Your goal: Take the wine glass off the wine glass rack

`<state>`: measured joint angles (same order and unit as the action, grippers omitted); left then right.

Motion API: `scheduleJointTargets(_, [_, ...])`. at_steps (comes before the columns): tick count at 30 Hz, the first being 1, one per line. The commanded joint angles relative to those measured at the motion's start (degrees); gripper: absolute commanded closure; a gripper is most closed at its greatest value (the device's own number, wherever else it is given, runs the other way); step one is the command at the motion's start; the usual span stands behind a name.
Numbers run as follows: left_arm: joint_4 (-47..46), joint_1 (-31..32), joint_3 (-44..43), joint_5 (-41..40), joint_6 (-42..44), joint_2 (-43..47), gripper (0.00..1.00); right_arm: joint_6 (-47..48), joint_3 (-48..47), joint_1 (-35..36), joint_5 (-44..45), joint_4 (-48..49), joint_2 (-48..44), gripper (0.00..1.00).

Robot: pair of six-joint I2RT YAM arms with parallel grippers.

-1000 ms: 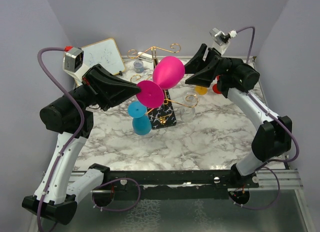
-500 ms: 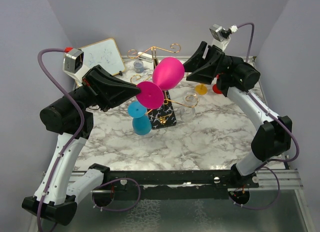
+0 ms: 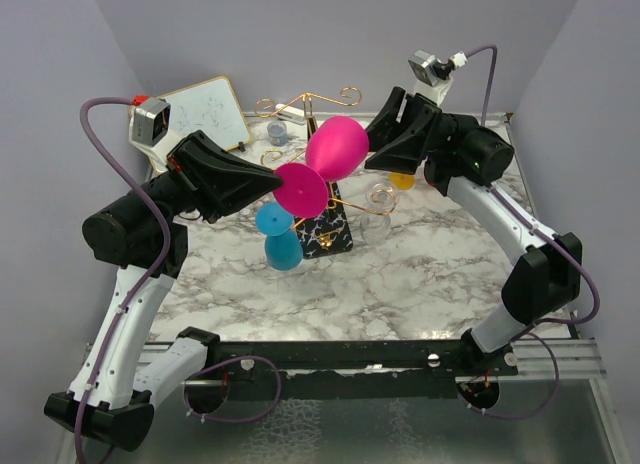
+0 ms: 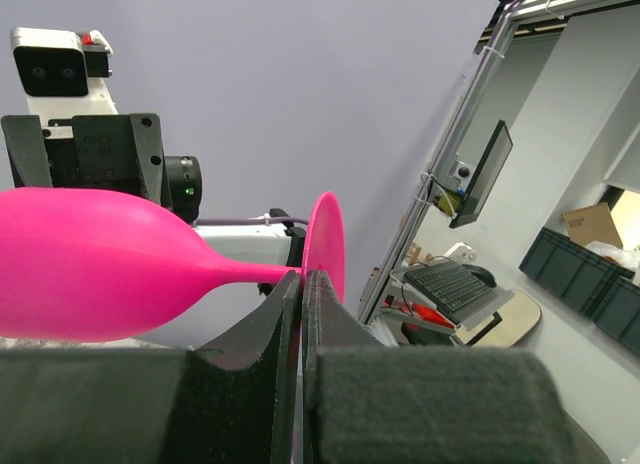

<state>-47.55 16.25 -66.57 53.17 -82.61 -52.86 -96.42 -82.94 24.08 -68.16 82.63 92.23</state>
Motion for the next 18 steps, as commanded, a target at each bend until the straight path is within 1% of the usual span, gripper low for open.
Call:
scheduleJointTargets(1, [-1.8,0.2,0.4,-0.9,0.7,0.9,1.00,-0.5,-1.5,0.5,1.7,19.2,-2.2,0.49])
scheduleJointTargets(3, [-2.0,0.2,0.6,-1.1,0.6,0.8,1.00,-0.5,-1.4,0.6,1.8,19.3,-2.6,0.52])
scheduleJointTargets(5, [-2.2,0.1,0.9,-1.1,0.7,0.7,1.00,-0.5,-1.2,0.6,1.8,19.2,-2.9,0.58])
scheduleJointTargets(11, [-2.2,0.2,1.3,-1.4,0.9,0.5,1.00,-0.3,-0.1,0.6,1.8,19.3,-3.7,0.89])
scheduleJointTargets(14, [-1.5,0.1,1.5,-1.6,1.4,0.6,1.00,-0.1,0.4,0.6,1.8,19.2,-4.0,0.97])
scheduleJointTargets(16, [0.2,0.2,1.5,-1.9,2.4,0.9,1.00,0.0,0.8,0.6,1.8,19.2,-4.2,0.99])
scheduleJointTargets(17, [1.2,0.2,1.5,-2.1,3.3,1.0,0.98,0.0,1.0,0.7,1.7,19.2,-4.3,0.99])
scheduleJointTargets(18, [3.8,0.2,1.5,-2.5,4.9,1.5,0.86,0.2,1.1,0.6,1.5,19.2,-4.3,0.99])
